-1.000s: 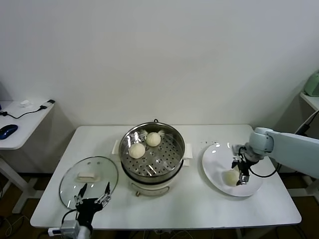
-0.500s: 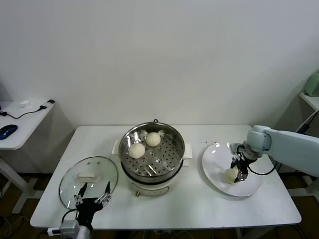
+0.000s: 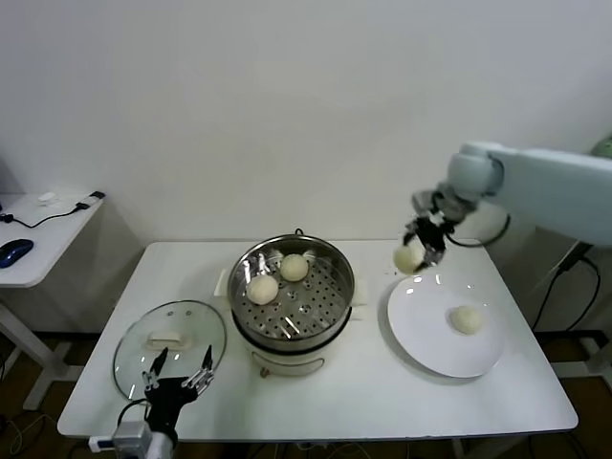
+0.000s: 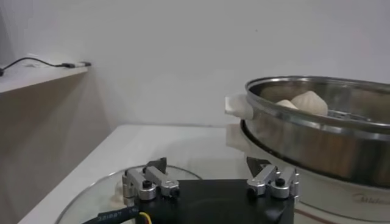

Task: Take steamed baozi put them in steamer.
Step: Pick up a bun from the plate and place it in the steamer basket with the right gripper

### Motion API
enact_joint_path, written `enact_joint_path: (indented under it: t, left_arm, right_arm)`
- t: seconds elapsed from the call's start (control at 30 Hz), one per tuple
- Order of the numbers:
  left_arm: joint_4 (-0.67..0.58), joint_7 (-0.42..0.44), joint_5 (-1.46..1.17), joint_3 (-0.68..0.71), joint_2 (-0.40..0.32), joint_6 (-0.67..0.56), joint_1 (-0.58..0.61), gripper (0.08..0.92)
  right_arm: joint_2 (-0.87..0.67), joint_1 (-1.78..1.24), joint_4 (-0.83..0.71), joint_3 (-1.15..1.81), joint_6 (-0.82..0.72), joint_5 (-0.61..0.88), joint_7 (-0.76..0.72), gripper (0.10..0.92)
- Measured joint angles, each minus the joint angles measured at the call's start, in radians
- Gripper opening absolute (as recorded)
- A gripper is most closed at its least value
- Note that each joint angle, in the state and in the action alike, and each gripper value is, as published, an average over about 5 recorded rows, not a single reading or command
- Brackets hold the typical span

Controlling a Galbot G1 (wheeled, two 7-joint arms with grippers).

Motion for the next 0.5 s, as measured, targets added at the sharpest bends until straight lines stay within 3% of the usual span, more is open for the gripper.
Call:
enact_joint_path:
  t: [0.2,0.5]
  left_arm:
    - [-0.002,0.0,0.0,-0.004,0.0,-0.003,0.007,0.823]
    - [-0.005,-0.002,-0.002,-0.015,0.0,-0.008,0.015,0.823]
  right_arm:
    - [0.129,0.043,0.083,0.015,0.119,-0.005,-0.019,0.663]
    - [0.276,-0.029,0.106,0.032,0.28,-0.133,-0.018,0.663]
